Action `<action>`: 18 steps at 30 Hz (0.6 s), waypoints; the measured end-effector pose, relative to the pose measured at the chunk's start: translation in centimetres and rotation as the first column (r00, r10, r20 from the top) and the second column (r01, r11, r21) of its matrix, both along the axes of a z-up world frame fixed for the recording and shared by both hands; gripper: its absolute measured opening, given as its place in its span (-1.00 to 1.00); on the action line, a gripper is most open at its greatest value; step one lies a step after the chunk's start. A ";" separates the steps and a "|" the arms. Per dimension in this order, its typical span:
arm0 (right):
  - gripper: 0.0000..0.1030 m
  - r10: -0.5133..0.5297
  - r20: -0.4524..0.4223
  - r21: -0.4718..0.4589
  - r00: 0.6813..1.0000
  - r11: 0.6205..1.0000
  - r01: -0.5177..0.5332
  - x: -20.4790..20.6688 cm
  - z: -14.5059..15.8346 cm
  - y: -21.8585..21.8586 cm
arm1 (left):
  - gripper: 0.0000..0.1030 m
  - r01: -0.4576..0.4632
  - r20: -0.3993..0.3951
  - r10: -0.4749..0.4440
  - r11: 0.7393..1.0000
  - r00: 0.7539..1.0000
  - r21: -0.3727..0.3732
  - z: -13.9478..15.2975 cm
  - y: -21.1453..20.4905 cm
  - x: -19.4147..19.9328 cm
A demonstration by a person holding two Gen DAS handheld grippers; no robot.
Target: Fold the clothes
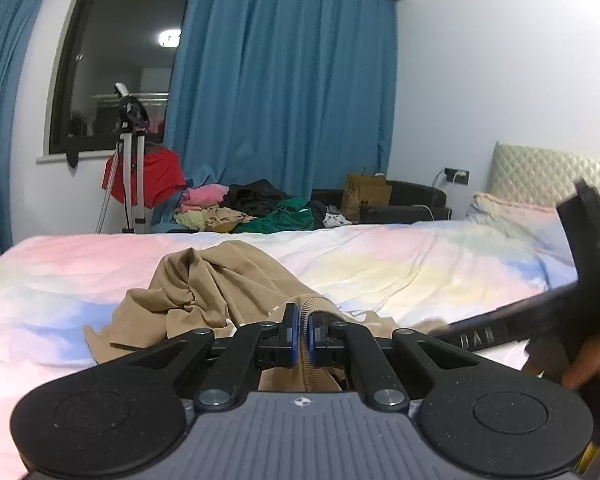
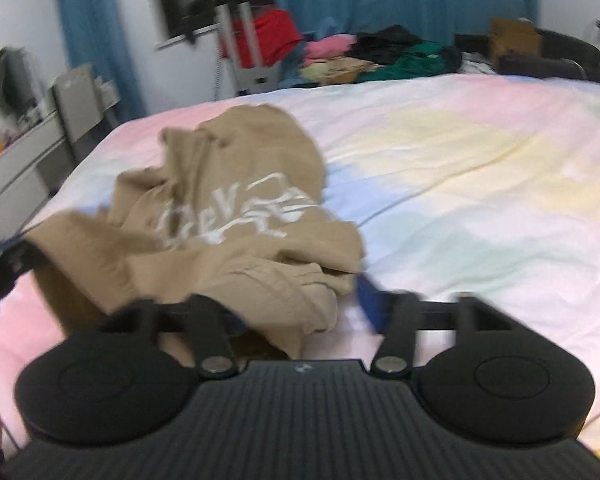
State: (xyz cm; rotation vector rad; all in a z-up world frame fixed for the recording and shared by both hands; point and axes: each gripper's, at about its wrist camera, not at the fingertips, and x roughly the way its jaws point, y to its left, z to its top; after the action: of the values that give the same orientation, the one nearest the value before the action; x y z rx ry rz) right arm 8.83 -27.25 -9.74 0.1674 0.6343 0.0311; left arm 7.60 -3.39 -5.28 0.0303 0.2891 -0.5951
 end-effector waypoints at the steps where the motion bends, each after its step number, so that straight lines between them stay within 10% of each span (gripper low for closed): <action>1: 0.51 0.026 0.002 -0.020 1.000 0.999 -0.026 -0.1 0.1 0.6 | -0.90 -0.007 -0.006 0.007 1.000 1.000 -0.010 0.2 0.0 0.4; 12: 0.51 0.246 0.043 -0.488 0.968 0.851 -0.194 -1.1 -0.6 8.2 | -0.90 -0.069 -0.044 0.065 0.993 0.997 -0.092 2.6 0.7 1.9; 18: 0.37 0.006 0.209 -0.327 0.978 0.943 0.063 -0.8 1.4 4.2 | -0.89 -0.079 -0.056 0.075 0.995 0.996 -0.063 2.1 0.1 1.8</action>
State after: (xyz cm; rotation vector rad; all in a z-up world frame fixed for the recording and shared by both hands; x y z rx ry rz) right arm 8.00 -23.09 -8.32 -0.1526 0.4202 -0.0860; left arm 9.39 -3.34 -3.22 -0.0595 0.3213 -0.5287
